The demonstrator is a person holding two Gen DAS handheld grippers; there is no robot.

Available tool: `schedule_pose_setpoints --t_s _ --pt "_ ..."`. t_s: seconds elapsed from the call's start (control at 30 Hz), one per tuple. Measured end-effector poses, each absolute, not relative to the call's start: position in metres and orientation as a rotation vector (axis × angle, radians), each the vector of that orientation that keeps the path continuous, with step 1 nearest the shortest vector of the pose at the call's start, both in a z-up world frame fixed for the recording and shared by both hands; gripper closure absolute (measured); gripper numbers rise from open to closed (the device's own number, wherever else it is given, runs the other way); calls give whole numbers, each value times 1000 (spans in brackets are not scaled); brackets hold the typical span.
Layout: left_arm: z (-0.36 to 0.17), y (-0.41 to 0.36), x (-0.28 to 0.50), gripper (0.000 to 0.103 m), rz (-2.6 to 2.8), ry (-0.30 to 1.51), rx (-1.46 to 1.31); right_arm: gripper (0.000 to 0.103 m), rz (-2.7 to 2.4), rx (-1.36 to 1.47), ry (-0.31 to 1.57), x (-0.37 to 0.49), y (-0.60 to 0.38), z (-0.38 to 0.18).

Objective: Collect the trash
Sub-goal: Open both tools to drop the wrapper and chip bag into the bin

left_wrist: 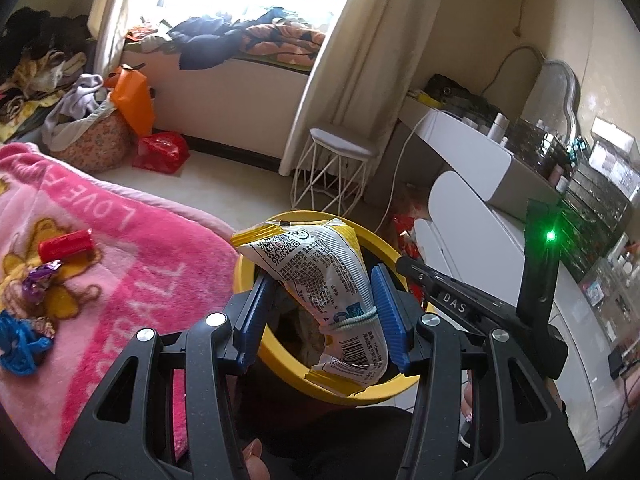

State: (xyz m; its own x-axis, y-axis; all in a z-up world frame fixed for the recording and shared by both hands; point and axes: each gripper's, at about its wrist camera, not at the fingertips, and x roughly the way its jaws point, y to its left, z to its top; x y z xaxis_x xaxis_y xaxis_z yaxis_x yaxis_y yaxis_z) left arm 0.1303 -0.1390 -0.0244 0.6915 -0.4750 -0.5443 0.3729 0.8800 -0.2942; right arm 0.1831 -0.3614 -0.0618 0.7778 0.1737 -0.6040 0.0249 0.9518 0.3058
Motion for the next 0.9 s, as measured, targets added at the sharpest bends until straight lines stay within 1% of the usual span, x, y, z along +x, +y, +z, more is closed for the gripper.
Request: schedule_pose_setpoints --t_s 0.57,0.9 --pt "-39 -168 142 60 -517 689 -114 90 28 337 689 185 -378 -72" --pt "-51 -178 163 60 -542 727 -111 89 59 359 713 189 -380 -77"
